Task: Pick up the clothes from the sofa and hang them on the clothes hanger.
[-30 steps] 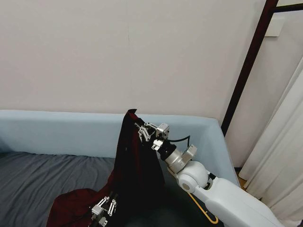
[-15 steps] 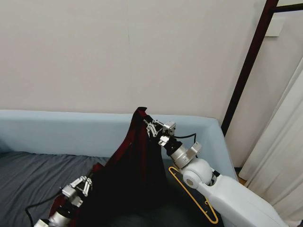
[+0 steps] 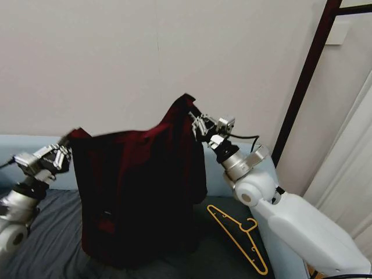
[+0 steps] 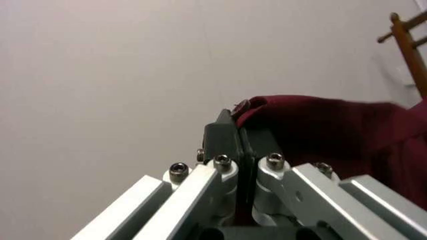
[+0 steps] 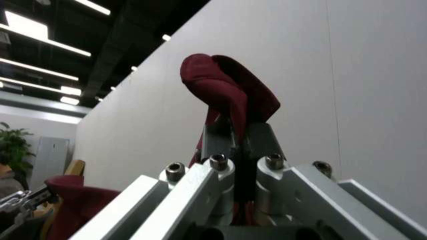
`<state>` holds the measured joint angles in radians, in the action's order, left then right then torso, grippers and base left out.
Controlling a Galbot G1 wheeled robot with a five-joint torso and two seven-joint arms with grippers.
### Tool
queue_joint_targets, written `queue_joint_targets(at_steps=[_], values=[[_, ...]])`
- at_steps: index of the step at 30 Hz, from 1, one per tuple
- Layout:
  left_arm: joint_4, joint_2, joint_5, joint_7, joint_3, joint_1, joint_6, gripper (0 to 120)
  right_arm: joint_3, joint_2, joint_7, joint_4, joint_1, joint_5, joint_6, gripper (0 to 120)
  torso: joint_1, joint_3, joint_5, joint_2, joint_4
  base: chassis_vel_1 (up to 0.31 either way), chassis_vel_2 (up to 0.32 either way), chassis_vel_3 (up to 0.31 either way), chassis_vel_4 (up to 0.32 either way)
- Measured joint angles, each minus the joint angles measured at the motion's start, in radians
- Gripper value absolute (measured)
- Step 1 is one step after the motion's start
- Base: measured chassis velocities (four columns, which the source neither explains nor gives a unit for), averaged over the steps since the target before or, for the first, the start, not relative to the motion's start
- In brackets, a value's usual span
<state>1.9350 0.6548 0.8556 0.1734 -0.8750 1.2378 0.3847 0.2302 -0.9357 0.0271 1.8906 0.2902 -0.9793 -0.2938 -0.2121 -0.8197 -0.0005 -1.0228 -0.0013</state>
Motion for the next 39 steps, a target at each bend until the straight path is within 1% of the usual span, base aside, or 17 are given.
queue_joint_targets(at_steps=[1, 4, 6, 7, 10, 11, 12, 15, 16, 20, 23, 25, 26, 28, 31, 35, 39], values=[[0.0, 0.0, 0.0, 0.0, 0.0, 0.0, 0.0, 0, 0.0, 0.0, 0.0, 0.0, 0.0, 0.0, 0.0, 0, 0.0, 0.0, 0.0, 0.0, 0.0, 0.0, 0.0, 0.0, 0.0], [0.02, -0.027, 0.025, -0.044, -0.048, -0.011, -0.032, 0, -0.023, 0.05, -0.003, 0.058, -0.022, -0.038, 0.043, 0, 0.0, 0.0, -0.0001, 0.0, 0.0002, 0.0, 0.0, 0.0, 0.0], [0.026, -0.027, 0.025, -0.048, -0.059, 0.001, -0.033, 0, -0.019, 0.089, -0.017, 0.093, -0.016, -0.043, 0.075, 0, 0.0, 0.0, -0.0001, 0.0, 0.0001, 0.0, 0.0, 0.0, 0.0], [0.026, -0.027, 0.025, -0.048, -0.059, 0.001, -0.033, 0, -0.019, 0.089, -0.017, 0.093, -0.016, -0.043, 0.075, 0, 0.0, 0.0, -0.0001, 0.0, 0.0001, 0.0, 0.0, 0.0, 0.0], [0.038, 0.016, -0.023, -0.047, -0.025, 0.038, -0.026, 0, 0.032, 0.132, -0.046, 0.113, 0.047, 0.023, 0.1, 0, 0.0, 0.0, -0.0005, 0.0, -0.0001, 0.0, 0.0, 0.0, 0.0], [0.041, 0.038, -0.052, -0.046, -0.008, 0.053, -0.024, 0, 0.056, 0.136, -0.057, 0.112, 0.076, 0.053, 0.103, 0, 0.0, 0.0, -0.0003, 0.0, 0.0, 0.0, 0.0, 0.0, 0.0], [0.041, 0.038, -0.052, -0.046, -0.008, 0.053, -0.024, 0, 0.056, 0.136, -0.057, 0.112, 0.076, 0.053, 0.103, 0, 0.0, 0.0, -0.0003, 0.0, 0.0, 0.0, 0.0, 0.0, 0.0], [0.038, 0.096, -0.159, -0.047, 0.036, 0.092, -0.029, 0, 0.108, 0.128, -0.076, 0.093, 0.171, 0.129, 0.106, 0, 0.0, 0.0, -0.0003, 0.0, 0.0001, 0.0, 0.0, 0.0, 0.0], [0.038, 0.096, -0.159, -0.047, 0.036, 0.092, -0.029, 0, 0.108, 0.128, -0.076, 0.093, 0.171, 0.129, 0.106, 0, 0.0, 0.0, -0.0003, 0.0, 0.0001, 0.0, 0.0, 0.0, 0.0], [0.022, 0.168, -0.31, -0.065, 0.06, 0.16, -0.075, 0, 0.127, 0.081, -0.092, 0.038, 0.309, 0.275, 0.109, 0, 0.0, 0.0, -0.0003, 0.0, 0.0002, 0.0, 0.0, 0.0, 0.0], [0.018, 0.179, -0.362, -0.078, 0.078, 0.194, -0.095, 0, 0.126, 0.049, -0.103, 0.01, 0.354, 0.326, 0.107, 0, 0.0, 0.0, -0.0001, 0.0, 0.0003, 0.0, 0.0, 0.0, 0.0], [-0.002, 0.194, -0.437, -0.09, 0.128, 0.218, -0.101, 0, 0.116, -0.005, -0.106, -0.051, 0.407, 0.389, 0.088, 0, 0.0, 0.0, -0.0001, 0.0, 0.0003, 0.0, 0.0, 0.0, 0.0], [-0.002, 0.194, -0.437, -0.09, 0.128, 0.218, -0.101, 0, 0.116, -0.005, -0.106, -0.051, 0.407, 0.389, 0.088, 0, 0.0, 0.0, -0.0001, 0.0, 0.0003, 0.0, 0.0, 0.0, 0.0], [-0.03, 0.218, -0.485, -0.104, 0.178, 0.21, -0.108, 0, 0.11, -0.057, -0.106, -0.13, 0.45, 0.451, 0.058, 0, 0.0, 0.0, -0.0002, 0.0, 0.0003, 0.0, 0.0, 0.0, 0.0], [-0.055, 0.254, -0.492, -0.128, 0.238, 0.189, -0.138, 0, 0.105, -0.107, -0.129, -0.217, 0.494, 0.489, 0.034, 0, 0.0, 0.0, -0.0001, 0.0, -0.0001, 0.0, 0.0, 0.0, 0.0], [-0.085, 0.277, -0.49, -0.138, 0.288, 0.17, -0.149, 0, 0.104, -0.129, -0.156, -0.271, 0.519, 0.508, 0.035, 1, 0.0, 0.0, -0.0004, 0.0, -0.0001, 0.0, 0.0, 0.0, 0.0], [-0.102, 0.29, -0.486, -0.142, 0.325, 0.153, -0.144, 0, 0.103, -0.135, -0.178, -0.292, 0.533, 0.477, 0.044, 14, 0.0, 0.0, -0.0002, 0.0, 0.0, 0.0, 0.0, 0.0, 0.0]])
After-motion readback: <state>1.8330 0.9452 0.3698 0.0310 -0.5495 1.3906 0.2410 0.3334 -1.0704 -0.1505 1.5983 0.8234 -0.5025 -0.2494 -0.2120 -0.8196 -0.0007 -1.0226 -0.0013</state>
